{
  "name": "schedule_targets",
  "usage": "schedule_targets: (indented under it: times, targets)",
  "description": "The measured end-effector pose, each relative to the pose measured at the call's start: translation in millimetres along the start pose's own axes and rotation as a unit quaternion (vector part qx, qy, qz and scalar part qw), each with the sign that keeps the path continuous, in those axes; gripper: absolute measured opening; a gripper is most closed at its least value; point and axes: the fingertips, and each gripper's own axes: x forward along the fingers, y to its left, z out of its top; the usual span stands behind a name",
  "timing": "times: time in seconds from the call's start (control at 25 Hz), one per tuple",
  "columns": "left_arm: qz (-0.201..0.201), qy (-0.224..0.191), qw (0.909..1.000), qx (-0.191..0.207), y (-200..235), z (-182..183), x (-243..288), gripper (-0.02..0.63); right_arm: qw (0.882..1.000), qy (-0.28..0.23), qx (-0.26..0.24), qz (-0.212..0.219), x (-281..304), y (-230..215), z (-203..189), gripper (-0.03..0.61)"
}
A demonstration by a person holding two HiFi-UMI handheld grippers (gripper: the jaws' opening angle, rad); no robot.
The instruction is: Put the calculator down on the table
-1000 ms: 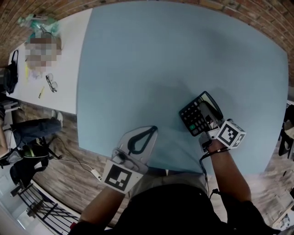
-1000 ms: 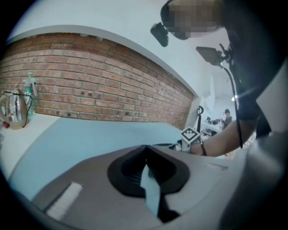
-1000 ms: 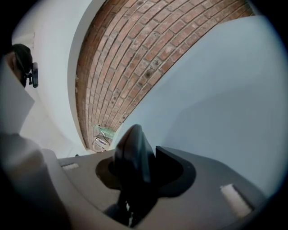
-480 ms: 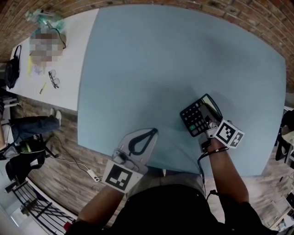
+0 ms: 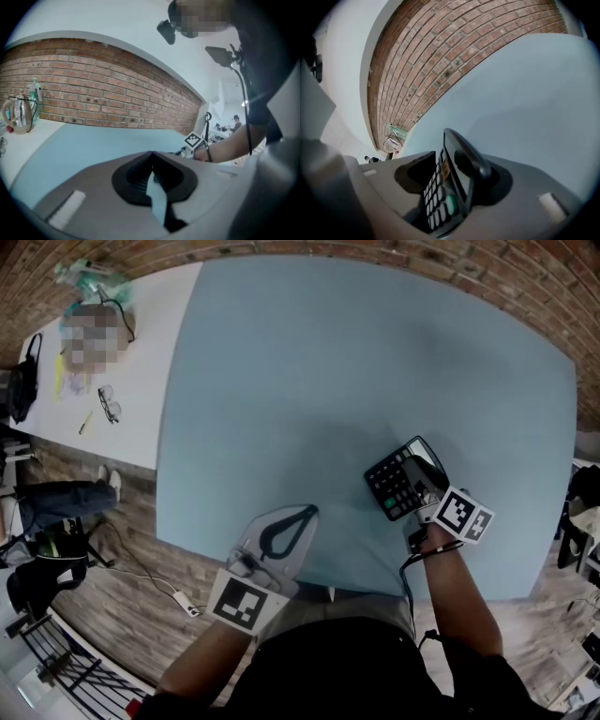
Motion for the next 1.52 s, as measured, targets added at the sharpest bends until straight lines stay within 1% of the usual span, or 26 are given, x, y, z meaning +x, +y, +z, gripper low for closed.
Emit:
schedule_targets:
  times: [0.08, 0.24, 0.44, 0.68, 0.88, 1.08, 1.36, 1.52]
  targets:
    - [-0.007, 0.000, 1.0000, 0.004, -1, 0, 0, 0.003, 1.000, 0.000, 0.002, 0.005, 1, 2, -1, 0.239]
    - [-0.016, -0.005, 0.9998, 0.012, -3, 6, 1, 0.003, 1.000, 0.007, 0.003, 0.012, 1, 6, -4, 0.291]
    - [-0.025, -0.009, 0.9994, 0.021, -5, 12, 5, 0.003, 1.000, 0.004, 0.012, 0.014, -1, 5, -3, 0.303]
    - [-0.037, -0.014, 0.9986, 0.034, -11, 16, 4, 0.003, 1.000, 0.011, 0.008, 0.012, -8, 3, -8, 0.370]
    - [-0.045, -0.016, 0.9979, 0.043, -13, 17, 0, 0.003, 1.000, 0.011, 0.001, -0.002, -13, -1, -11, 0.393]
    - [-0.050, -0.017, 0.9976, 0.045, -18, 17, -5, 0.003, 1.000, 0.009, 0.009, -0.015, -20, -9, -16, 0.397]
    - [-0.061, -0.023, 0.9963, 0.055, -23, 24, -4, 0.003, 1.000, -0.005, 0.017, -0.023, -27, -16, -18, 0.405]
    - [-0.071, -0.028, 0.9955, 0.057, -29, 25, -5, 0.003, 0.999, -0.001, 0.012, -0.031, -33, -22, -27, 0.407]
